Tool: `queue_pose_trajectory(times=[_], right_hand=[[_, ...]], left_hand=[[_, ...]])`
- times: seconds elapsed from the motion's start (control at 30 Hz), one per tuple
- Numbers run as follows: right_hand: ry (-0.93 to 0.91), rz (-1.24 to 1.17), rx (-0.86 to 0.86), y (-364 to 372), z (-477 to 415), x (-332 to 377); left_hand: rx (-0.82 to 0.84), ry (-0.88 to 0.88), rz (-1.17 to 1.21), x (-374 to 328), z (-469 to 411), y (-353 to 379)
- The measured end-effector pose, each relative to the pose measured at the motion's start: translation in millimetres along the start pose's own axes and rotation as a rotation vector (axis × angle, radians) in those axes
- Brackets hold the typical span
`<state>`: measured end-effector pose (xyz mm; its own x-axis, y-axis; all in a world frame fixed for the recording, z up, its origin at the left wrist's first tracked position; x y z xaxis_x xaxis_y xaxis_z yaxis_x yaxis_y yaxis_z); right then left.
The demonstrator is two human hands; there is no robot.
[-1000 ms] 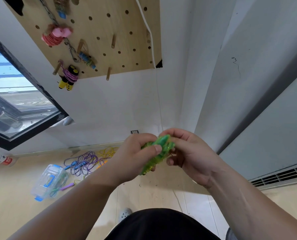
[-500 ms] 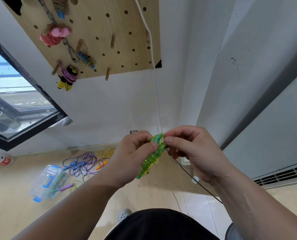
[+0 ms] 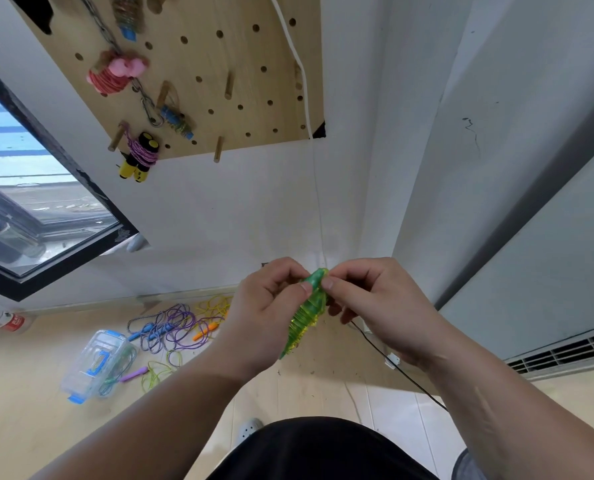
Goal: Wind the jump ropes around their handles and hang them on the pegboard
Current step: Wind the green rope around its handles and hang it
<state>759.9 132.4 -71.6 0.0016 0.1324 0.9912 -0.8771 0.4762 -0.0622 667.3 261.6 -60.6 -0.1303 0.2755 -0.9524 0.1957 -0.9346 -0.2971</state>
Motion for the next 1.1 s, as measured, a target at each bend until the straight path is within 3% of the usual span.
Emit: queue_pose_trajectory(times=[0.23,0.37,0.5,0.63,0.8,1.1], right_hand=[[-0.025,0.105,-0.035,8.1,-0.6,-5.4],[-0.138,-0.161,-0.15,9.5,3.1,-10.3],[-0.202,-0.169,-0.216,-0.4,8.1,-11.0],[-0.203,-0.129,-0.214,-4.9,7.4,-10.2],[-0.128,-0.021,-0.134,-9.8,7.2,-14.3],[-0.179,0.011,-0.062,-13.7,6.6,-21.8]], left_hand=[[-0.093,-0.012,0.042,3.8,-1.9,6.0],[-0.158,0.02,0.052,0.2,-5.7,11.5],[-0.173,0.028,0.052,-0.4,-9.9,10.8],[-0.105,-0.001,0.089,4.2,-12.0,10.7],[0.151,-0.065,-0.078,4.7,-10.6,14.7],[0.162,-0.162,-0.055,6.1,-13.4,13.4]])
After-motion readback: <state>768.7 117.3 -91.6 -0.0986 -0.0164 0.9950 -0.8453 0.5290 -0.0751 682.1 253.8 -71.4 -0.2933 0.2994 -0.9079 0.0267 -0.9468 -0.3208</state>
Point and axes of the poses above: each hand's wrist, its own z-axis away from the middle knuckle, its own y-axis out of the palm, x = y × z, the point moved 5 cm from there along -z, towards the middle knuckle, and after that the axes turned 13 degrees about x, right-handed, at the moved point
